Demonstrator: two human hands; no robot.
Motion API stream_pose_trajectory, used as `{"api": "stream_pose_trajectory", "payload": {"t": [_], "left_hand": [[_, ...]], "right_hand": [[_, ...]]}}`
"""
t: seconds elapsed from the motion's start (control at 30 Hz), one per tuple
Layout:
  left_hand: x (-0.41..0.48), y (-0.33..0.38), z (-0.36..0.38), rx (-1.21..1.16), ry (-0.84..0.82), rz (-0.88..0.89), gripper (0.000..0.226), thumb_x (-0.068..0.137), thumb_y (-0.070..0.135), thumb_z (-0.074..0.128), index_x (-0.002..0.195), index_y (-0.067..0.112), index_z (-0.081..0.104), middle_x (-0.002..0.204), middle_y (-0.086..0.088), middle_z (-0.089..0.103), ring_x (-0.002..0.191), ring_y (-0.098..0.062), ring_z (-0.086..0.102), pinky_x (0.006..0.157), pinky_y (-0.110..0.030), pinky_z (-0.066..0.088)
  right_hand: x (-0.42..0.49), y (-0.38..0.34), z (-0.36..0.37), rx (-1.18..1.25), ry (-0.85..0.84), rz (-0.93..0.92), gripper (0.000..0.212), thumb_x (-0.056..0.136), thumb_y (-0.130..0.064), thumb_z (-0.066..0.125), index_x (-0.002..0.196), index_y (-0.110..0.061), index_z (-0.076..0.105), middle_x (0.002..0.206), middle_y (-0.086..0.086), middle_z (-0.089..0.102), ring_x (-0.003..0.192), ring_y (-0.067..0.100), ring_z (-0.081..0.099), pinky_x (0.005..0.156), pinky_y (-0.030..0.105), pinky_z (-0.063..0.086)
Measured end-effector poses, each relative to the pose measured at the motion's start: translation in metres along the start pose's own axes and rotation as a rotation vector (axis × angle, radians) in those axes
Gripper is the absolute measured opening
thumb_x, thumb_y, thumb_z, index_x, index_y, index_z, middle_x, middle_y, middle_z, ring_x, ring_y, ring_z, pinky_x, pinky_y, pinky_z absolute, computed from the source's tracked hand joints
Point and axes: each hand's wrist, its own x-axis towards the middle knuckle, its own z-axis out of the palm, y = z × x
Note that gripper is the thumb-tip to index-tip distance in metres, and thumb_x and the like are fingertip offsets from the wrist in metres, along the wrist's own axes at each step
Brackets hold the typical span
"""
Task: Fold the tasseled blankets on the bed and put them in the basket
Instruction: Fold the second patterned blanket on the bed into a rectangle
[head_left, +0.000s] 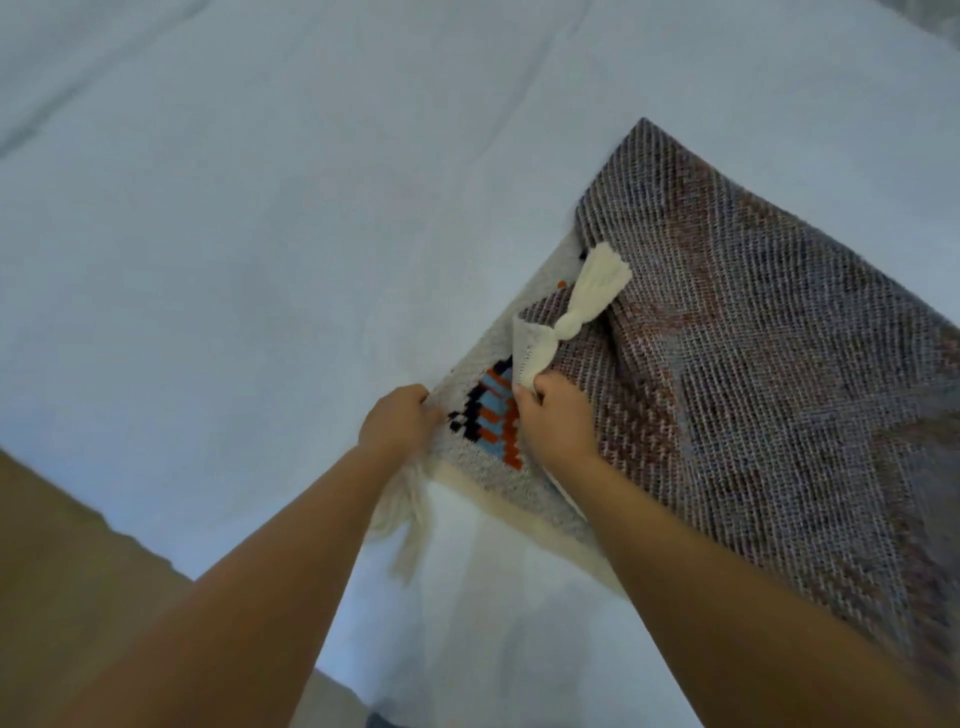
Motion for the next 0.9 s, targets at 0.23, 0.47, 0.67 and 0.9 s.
{"api": "stream_pose_trajectory", "payload": {"t": [0.23, 0.47, 0.67, 0.9], "left_hand": [[-0.026, -0.028, -0.012, -0.373, -0.11, -0.119, 0.019, 0.082, 0.006, 0.055, 0.064, 0.011, 0.057, 0.061, -0.006, 0.055, 0.057, -0.02, 0.051, 0.06, -0.031, 0.046], [-0.049, -0.053, -0.023, -0.573, -0.186, -0.224, 0.015, 0.08, -0.005, 0.05, 0.072, -0.001, 0.061, 0.058, -0.008, 0.06, 0.043, -0.01, 0.056, 0.045, -0.017, 0.045], [-0.053, -0.052, -0.022, -0.338, 0.048, -0.074, 0.025, 0.088, 0.027, 0.052, 0.076, 0.008, 0.064, 0.075, -0.002, 0.062, 0.073, -0.021, 0.055, 0.069, -0.033, 0.043], [-0.045, -0.031, -0.012, 0.084, -0.032, -0.051, 0.056, 0.074, 0.046, 0.067, 0.117, 0.015, 0.047, 0.11, -0.007, 0.052, 0.101, -0.026, 0.053, 0.084, -0.04, 0.047]], "right_hand": [[-0.078, -0.007, 0.049, -0.213, -0.255, -0.465, 0.018, 0.082, -0.012, 0.054, 0.071, 0.001, 0.06, 0.09, 0.015, 0.064, 0.079, 0.034, 0.056, 0.057, 0.036, 0.042], [-0.102, 0.002, 0.078, -0.329, -0.258, -0.517, 0.029, 0.084, -0.008, 0.051, 0.11, -0.003, 0.062, 0.135, 0.008, 0.053, 0.117, 0.035, 0.048, 0.094, 0.043, 0.044], [-0.111, -0.002, 0.091, -0.356, -0.347, -0.623, 0.033, 0.082, -0.011, 0.051, 0.114, -0.006, 0.059, 0.154, 0.005, 0.026, 0.143, 0.028, 0.016, 0.11, 0.047, 0.019], [-0.105, -0.011, 0.09, -0.501, -0.41, -0.729, 0.045, 0.086, -0.025, 0.046, 0.127, -0.009, 0.054, 0.142, 0.004, 0.046, 0.145, 0.022, 0.006, 0.101, 0.042, -0.035]]}}
